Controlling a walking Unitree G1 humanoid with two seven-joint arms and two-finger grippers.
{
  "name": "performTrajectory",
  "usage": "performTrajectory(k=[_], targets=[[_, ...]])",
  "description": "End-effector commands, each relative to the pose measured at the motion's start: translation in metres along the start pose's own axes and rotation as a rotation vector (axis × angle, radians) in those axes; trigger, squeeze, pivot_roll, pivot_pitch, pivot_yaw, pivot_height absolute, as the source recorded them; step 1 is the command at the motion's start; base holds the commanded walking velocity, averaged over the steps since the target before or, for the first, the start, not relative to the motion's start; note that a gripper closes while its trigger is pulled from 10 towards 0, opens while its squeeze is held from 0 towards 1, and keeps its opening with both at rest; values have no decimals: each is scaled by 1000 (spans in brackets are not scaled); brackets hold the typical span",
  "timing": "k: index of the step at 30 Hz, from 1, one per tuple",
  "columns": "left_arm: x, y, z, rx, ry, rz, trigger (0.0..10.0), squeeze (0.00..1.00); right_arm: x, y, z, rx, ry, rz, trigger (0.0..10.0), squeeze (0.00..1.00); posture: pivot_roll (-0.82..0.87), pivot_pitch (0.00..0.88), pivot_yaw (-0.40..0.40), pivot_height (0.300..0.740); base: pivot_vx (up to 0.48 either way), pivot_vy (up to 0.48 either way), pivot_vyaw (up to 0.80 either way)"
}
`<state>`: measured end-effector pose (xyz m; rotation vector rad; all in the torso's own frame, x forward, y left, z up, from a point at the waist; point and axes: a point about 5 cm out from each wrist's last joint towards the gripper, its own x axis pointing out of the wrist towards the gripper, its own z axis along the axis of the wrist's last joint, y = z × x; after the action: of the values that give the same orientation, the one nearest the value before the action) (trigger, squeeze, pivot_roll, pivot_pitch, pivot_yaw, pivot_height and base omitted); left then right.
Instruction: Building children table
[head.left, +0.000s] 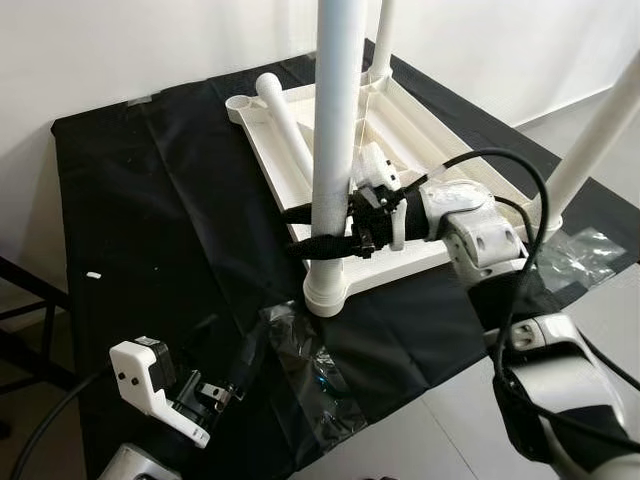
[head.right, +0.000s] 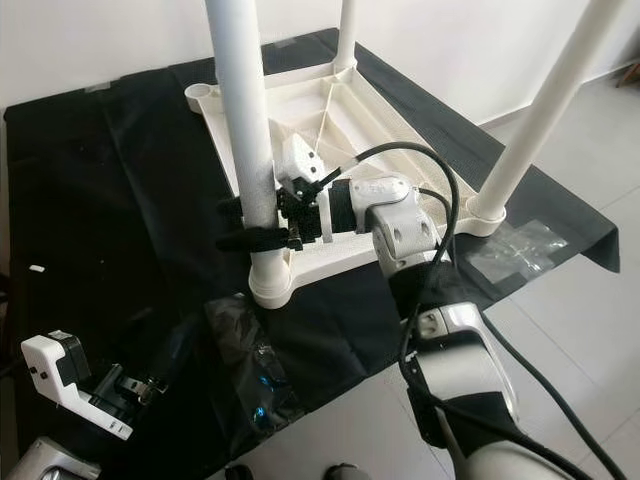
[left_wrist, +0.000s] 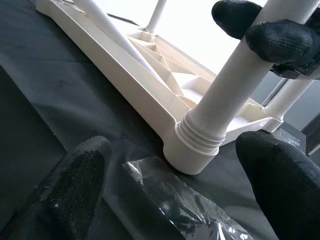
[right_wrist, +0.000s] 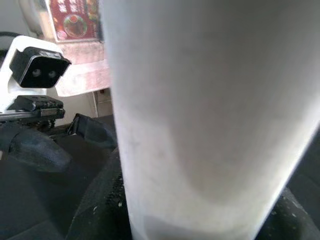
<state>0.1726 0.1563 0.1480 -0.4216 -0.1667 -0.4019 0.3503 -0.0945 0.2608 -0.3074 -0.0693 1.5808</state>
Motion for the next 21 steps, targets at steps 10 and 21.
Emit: performTrajectory(k=[10,21], targets=[[0,-2,1,-1,-18,4,10000,0,8,19,-26,114,-28,-214,0,0,34,188,-20,740,0,0,0],[6,6,0,10,-19,10,10000,0,40,76,-82,306,184,-946,0,0,-4,155,4,740,0,0,0]])
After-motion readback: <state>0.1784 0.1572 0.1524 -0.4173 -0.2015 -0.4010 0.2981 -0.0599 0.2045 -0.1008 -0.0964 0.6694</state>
